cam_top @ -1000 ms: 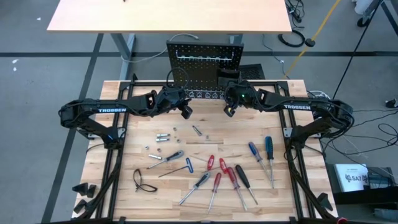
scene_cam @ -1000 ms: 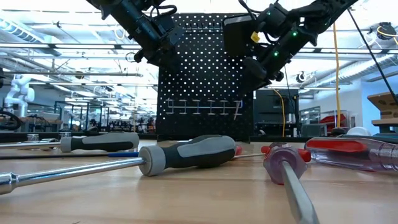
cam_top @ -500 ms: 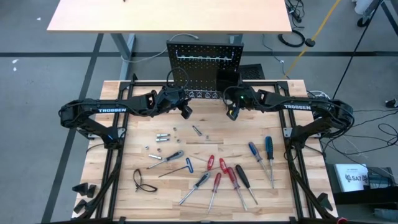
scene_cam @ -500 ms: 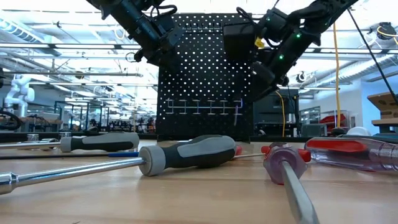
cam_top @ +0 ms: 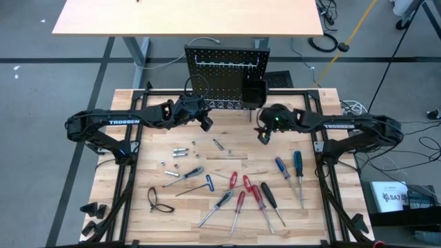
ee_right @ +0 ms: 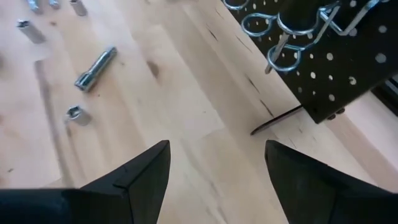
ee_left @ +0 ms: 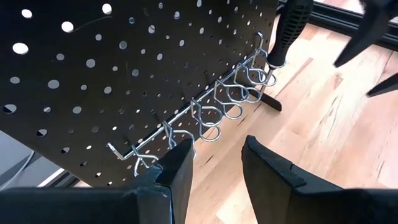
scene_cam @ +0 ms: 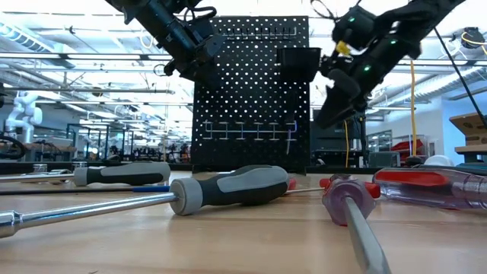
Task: Hang tools onto peg board
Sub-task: Hang the black screwdriver on the pegboard
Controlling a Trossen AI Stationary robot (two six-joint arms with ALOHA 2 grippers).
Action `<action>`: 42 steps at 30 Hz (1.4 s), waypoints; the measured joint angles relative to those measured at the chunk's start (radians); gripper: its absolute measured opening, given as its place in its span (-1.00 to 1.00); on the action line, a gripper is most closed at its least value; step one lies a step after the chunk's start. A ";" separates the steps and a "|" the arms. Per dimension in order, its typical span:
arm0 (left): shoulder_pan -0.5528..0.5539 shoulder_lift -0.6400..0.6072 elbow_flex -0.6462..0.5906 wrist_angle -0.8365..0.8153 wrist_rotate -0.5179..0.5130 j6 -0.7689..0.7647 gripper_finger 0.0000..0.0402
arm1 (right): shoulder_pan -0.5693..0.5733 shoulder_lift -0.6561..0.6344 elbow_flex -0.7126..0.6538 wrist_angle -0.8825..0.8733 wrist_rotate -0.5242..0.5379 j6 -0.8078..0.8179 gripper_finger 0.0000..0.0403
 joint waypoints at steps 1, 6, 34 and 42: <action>0.000 0.000 0.000 0.000 0.000 0.000 -0.31 | 0.007 -0.021 -0.011 -0.002 0.000 0.002 0.25; 0.000 0.000 0.000 0.000 -0.007 0.001 -0.31 | 0.039 -0.104 -0.034 -0.032 0.000 -0.007 0.25; -0.174 0.001 0.000 -0.156 0.288 -0.400 -0.31 | 0.111 -0.288 -0.193 -0.120 -0.213 -0.102 0.25; -0.316 0.047 -0.001 -0.217 0.182 -0.362 -0.31 | 0.142 -0.288 -0.192 -0.063 -0.213 0.191 0.25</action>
